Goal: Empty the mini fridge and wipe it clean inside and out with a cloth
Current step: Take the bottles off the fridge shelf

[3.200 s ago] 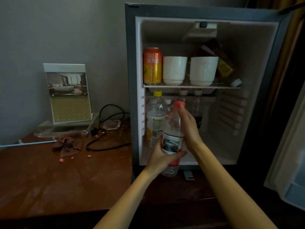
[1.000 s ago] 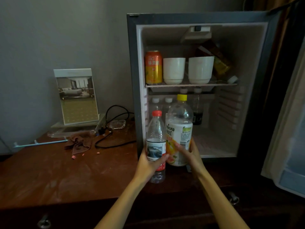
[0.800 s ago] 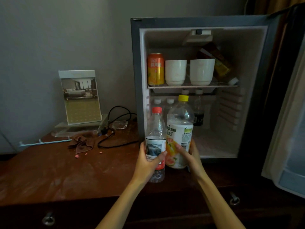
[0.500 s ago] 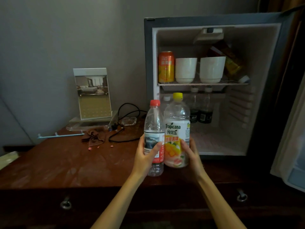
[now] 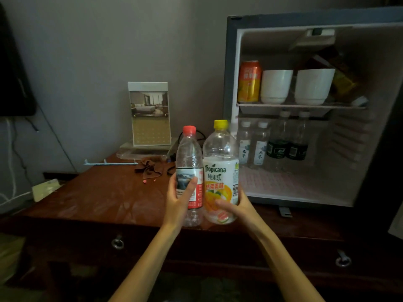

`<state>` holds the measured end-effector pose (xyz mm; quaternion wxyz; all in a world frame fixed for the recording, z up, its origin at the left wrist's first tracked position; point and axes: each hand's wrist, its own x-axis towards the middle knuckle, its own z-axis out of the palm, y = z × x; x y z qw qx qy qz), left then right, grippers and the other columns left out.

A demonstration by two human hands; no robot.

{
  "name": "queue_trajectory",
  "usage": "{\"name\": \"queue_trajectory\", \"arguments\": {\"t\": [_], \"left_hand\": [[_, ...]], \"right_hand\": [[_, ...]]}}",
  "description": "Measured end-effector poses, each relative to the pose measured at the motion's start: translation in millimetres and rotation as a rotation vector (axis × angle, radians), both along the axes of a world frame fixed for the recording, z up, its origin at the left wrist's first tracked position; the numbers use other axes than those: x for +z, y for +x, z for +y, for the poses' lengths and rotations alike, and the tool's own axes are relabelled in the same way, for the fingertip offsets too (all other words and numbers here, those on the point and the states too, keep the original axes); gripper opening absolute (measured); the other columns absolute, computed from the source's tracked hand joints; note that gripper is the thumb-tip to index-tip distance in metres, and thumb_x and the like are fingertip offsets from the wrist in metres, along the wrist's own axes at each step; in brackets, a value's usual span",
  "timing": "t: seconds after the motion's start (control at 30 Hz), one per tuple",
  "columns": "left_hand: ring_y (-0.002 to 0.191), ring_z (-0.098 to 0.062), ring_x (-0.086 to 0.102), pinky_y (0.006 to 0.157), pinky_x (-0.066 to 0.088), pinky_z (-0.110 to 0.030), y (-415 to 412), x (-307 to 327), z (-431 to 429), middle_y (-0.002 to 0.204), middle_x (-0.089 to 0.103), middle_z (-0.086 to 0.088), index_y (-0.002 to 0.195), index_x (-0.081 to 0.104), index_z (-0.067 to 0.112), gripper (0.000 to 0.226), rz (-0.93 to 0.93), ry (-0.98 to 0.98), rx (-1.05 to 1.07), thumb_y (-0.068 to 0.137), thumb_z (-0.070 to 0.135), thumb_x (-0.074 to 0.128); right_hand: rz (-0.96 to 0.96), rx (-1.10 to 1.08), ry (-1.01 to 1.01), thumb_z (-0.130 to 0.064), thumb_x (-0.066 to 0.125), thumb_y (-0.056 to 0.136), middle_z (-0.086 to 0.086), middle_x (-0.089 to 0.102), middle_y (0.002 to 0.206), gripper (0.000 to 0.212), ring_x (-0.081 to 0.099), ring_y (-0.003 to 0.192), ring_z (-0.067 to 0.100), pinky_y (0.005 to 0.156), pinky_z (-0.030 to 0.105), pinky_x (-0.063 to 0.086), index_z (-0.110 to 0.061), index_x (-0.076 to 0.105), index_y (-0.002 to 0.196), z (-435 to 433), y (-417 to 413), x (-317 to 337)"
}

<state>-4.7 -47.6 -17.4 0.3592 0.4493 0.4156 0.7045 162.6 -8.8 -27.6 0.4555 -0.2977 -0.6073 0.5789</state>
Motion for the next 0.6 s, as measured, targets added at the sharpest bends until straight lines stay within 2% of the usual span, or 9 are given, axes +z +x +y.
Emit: {"name": "queue_trajectory", "arguments": {"t": [0.07, 0.13, 0.27, 0.37, 0.43, 0.5, 0.6], "left_hand": [[0.079, -0.006, 0.071, 0.06, 0.053, -0.018, -9.4, -0.2, -5.3, 0.103, 0.068, -0.002, 0.12, 0.051, 0.022, 0.046, 0.003, -0.006, 0.02, 0.077, 0.031, 0.065], [0.077, -0.005, 0.071, 0.06, 0.054, -0.018, -17.4, -0.5, -11.1, 0.1, 0.068, -0.001, 0.115, 0.049, 0.023, 0.043, 0.012, -0.019, 0.039, 0.076, 0.032, 0.066], [0.075, -0.004, 0.07, 0.059, 0.053, -0.017, -33.4, -5.0, -20.6, 0.102, 0.064, -0.005, 0.125, 0.038, 0.015, 0.043, 0.004, -0.008, 0.06, 0.089, 0.012, 0.061], [0.086, -0.008, 0.07, 0.065, 0.054, -0.02, -45.6, -9.6, -30.1, 0.114, 0.06, -0.008, 0.134, 0.027, 0.018, 0.06, 0.027, 0.028, 0.053, 0.088, 0.01, 0.065], [0.089, -0.005, 0.069, 0.065, 0.055, -0.02, -52.3, -10.9, -39.4, 0.116, 0.056, -0.004, 0.136, 0.023, 0.016, 0.068, 0.03, 0.054, 0.072, 0.083, 0.012, 0.065], [0.087, -0.002, 0.068, 0.065, 0.055, -0.02, -57.6, -12.5, -47.6, 0.116, 0.053, 0.0, 0.135, 0.024, 0.014, 0.068, 0.015, 0.07, 0.099, 0.081, 0.013, 0.065], [0.083, -0.01, 0.071, 0.061, 0.056, -0.023, -65.8, -15.7, -57.9, 0.114, 0.056, -0.004, 0.131, 0.028, 0.017, 0.053, -0.09, 0.041, 0.149, 0.09, 0.011, 0.062]], "right_hand": [[-0.036, 0.036, 0.032, -0.016, 0.086, 0.053, 0.007, 0.067, 0.115, 0.092, 0.069, 0.099, 0.019, 0.074, 0.024, 0.055, -0.019, 0.039, 0.132, -3.0, -9.2, 1.5], [-0.077, 0.054, 0.064, -0.016, 0.087, 0.053, 0.006, 0.063, 0.121, 0.097, 0.067, 0.103, 0.016, 0.078, 0.023, 0.055, -0.021, 0.035, 0.135, -5.3, -19.0, 1.7], [-0.059, 0.049, 0.095, -0.012, 0.084, 0.057, 0.002, 0.059, 0.124, 0.096, 0.066, 0.105, 0.01, 0.078, 0.021, 0.054, -0.026, 0.03, 0.136, -10.1, -35.7, 0.1], [-0.009, 0.002, 0.076, -0.025, 0.088, 0.049, 0.001, 0.057, 0.124, 0.092, 0.067, 0.102, 0.01, 0.076, 0.022, 0.055, -0.038, 0.034, 0.122, -11.8, -46.1, -3.4], [0.027, -0.019, 0.036, -0.036, 0.087, 0.044, 0.005, 0.057, 0.124, 0.089, 0.067, 0.102, 0.015, 0.078, 0.029, 0.057, -0.04, 0.036, 0.117, -13.6, -53.9, -7.6], [0.059, -0.015, -0.017, -0.04, 0.086, 0.045, 0.008, 0.061, 0.122, 0.087, 0.068, 0.103, 0.022, 0.085, 0.039, 0.057, -0.038, 0.038, 0.117, -15.6, -64.0, -13.2], [0.12, 0.034, -0.084, -0.036, 0.086, 0.053, 0.011, 0.07, 0.112, 0.082, 0.069, 0.1, 0.029, 0.087, 0.044, 0.056, -0.021, 0.045, 0.123, -20.6, -84.2, -20.1]]}}
